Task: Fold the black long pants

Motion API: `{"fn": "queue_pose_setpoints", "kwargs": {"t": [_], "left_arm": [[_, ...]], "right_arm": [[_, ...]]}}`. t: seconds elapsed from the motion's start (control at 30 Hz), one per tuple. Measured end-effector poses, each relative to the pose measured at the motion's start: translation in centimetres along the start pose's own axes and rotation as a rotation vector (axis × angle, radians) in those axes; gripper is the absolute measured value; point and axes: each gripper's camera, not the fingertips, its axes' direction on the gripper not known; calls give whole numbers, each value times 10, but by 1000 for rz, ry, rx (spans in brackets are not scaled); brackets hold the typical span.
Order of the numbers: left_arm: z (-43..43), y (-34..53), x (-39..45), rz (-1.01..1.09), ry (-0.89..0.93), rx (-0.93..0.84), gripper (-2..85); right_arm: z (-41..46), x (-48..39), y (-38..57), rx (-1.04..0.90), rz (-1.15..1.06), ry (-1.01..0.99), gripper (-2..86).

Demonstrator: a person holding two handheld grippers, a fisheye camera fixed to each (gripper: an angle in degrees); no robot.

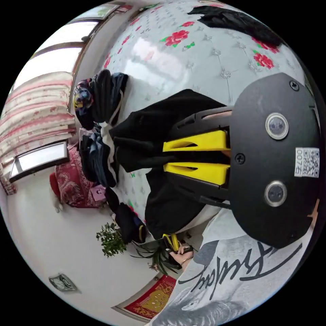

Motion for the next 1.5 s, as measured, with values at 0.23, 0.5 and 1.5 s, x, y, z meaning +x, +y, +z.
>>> {"fn": "queue_pose_setpoints", "kwargs": {"t": [0.23, 0.5, 1.5], "left_arm": [[-1, -17, -12, 3, 30, -21, 119], [5, -24, -25, 15, 65, -17, 98], [114, 187, 223, 1382, 498, -452, 36]], "right_arm": [[132, -78, 14, -282, -140, -14, 81], [261, -96, 1, -536, -271, 163, 73], [-45, 206, 154, 250, 625, -59, 87]]}}
